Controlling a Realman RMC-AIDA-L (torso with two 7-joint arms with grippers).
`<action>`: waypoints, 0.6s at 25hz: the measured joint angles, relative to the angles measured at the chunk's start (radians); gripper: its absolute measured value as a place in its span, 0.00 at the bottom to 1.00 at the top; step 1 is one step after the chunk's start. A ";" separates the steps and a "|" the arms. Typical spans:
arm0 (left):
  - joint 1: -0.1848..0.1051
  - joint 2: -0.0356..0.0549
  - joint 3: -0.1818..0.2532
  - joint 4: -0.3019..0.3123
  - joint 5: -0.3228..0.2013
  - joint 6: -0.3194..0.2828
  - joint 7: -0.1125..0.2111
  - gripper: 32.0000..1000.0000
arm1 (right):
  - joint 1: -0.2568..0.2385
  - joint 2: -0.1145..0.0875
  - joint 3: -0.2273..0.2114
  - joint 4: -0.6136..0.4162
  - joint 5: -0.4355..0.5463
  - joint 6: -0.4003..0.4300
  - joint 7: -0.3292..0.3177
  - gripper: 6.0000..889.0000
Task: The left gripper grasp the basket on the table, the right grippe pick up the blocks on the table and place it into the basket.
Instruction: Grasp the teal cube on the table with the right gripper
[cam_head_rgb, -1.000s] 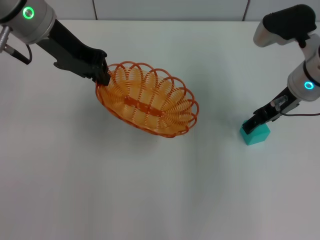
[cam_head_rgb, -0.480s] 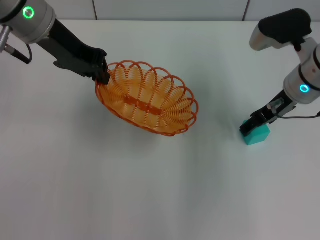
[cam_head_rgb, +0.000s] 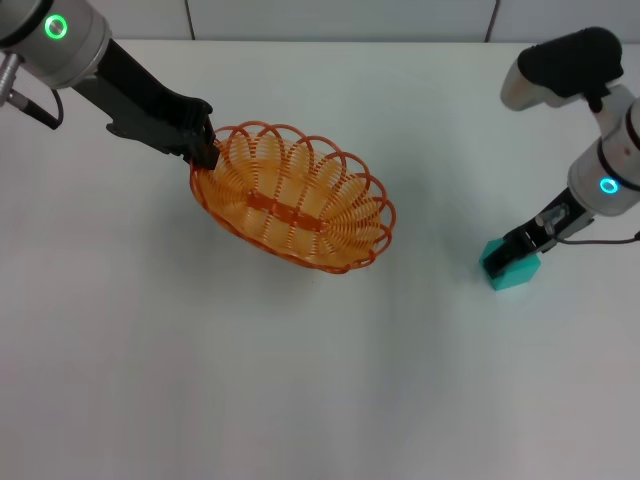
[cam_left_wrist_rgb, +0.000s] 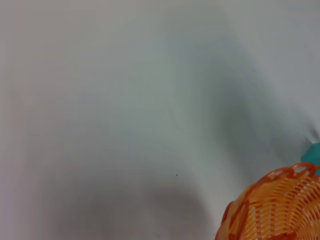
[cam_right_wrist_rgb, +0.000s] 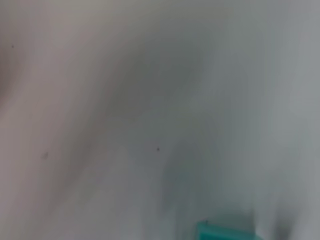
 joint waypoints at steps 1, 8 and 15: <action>0.000 0.0001 0.000 0.000 0.000 0.000 0.001 0.06 | 0.000 0.000 0.000 0.008 0.000 -0.004 -0.003 0.83; 0.001 0.0001 0.000 0.000 0.000 0.000 0.002 0.06 | 0.004 0.000 0.000 0.028 0.005 -0.014 -0.009 0.83; 0.002 0.0000 0.000 0.000 -0.001 -0.001 0.003 0.06 | 0.002 0.000 0.000 0.029 0.006 -0.021 -0.011 0.82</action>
